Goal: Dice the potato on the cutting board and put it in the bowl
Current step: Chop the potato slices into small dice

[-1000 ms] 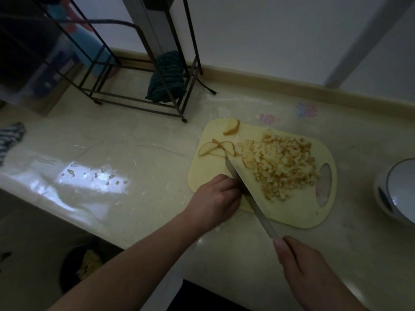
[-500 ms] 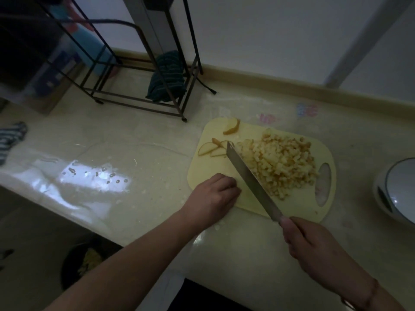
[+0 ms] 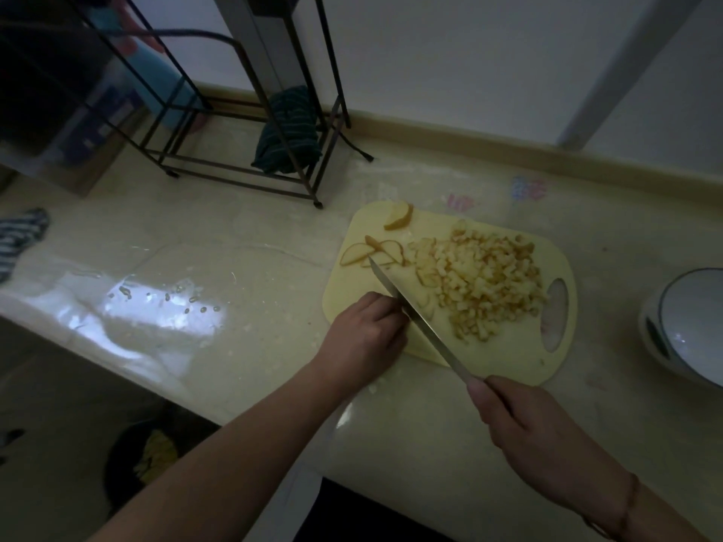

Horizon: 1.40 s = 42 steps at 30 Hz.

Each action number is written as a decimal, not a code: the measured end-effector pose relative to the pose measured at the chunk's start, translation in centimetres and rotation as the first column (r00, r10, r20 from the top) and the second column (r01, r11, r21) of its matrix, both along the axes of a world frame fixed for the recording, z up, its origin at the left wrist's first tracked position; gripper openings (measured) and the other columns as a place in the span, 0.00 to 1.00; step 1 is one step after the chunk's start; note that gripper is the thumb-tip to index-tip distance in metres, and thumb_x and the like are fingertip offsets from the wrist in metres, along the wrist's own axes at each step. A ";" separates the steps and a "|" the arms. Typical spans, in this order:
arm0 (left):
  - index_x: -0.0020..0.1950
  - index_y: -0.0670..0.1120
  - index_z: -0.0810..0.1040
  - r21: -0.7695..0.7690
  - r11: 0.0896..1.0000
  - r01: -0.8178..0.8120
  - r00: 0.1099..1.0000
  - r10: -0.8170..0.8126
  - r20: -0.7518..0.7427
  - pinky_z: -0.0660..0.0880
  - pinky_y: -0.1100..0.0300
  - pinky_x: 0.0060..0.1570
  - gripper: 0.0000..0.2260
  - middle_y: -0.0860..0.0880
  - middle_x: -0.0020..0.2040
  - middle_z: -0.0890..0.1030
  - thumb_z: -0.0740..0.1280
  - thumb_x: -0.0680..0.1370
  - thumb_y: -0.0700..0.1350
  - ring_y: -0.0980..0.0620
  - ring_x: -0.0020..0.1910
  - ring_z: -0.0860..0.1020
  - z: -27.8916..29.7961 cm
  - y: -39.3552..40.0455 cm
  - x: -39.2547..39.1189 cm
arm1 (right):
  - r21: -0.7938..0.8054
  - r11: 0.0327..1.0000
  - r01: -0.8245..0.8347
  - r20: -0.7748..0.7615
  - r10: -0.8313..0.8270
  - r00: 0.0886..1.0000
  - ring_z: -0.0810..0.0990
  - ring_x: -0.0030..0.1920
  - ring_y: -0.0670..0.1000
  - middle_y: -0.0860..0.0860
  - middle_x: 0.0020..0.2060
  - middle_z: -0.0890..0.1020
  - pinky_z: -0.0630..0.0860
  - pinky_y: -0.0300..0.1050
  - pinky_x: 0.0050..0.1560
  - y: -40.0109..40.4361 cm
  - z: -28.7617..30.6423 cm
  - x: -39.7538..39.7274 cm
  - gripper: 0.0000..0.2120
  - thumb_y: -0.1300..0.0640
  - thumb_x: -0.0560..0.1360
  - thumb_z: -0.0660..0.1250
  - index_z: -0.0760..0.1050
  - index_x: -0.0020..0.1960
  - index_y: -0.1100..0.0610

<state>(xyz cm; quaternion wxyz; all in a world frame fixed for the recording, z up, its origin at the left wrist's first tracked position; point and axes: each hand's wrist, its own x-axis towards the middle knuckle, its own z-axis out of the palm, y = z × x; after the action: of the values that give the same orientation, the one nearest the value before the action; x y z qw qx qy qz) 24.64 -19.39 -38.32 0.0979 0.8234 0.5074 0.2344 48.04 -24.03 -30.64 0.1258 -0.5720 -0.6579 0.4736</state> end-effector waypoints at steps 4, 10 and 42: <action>0.46 0.40 0.84 -0.006 1.000 -0.013 1.000 0.013 0.009 0.77 0.53 0.40 0.07 0.44 0.46 0.82 0.67 0.75 0.41 0.43 0.44 0.79 0.2 0.0 0.3 | 0.023 0.999 -0.041 0.026 0.040 0.999 0.75 0.31 0.47 0.47 0.29 0.77 0.68 0.41 0.35 0.0 0.0 1.0 0.25 0.35 0.73 0.51 0.68 0.32 0.54; 0.46 0.40 0.85 -0.023 0.999 -0.033 0.999 0.033 0.012 0.78 0.53 0.39 0.10 0.45 0.45 0.82 0.66 0.76 0.43 0.42 0.44 0.80 0.0 -0.2 0.4 | 0.056 0.991 -0.118 0.064 0.114 0.991 0.76 0.33 0.45 0.45 0.32 0.78 0.69 0.41 0.38 0.0 -0.5 1.9 0.24 0.36 0.74 0.50 0.69 0.33 0.53; 0.45 0.40 0.85 0.048 0.982 -0.185 0.983 0.184 0.015 0.77 0.53 0.37 0.09 0.44 0.44 0.83 0.66 0.75 0.42 0.42 0.40 0.79 0.2 -1.3 0.6 | 0.022 0.973 -0.232 0.063 0.230 0.971 0.74 0.31 0.46 0.51 0.27 0.75 0.69 0.42 0.36 3.0 -0.3 2.1 0.26 0.33 0.73 0.49 0.68 0.33 0.54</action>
<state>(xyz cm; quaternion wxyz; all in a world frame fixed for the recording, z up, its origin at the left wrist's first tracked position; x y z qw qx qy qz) 25.21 -20.65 -38.14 0.0580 0.7737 0.5752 0.2592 50.13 -21.04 -30.98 0.0585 -0.5037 -0.7303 0.4578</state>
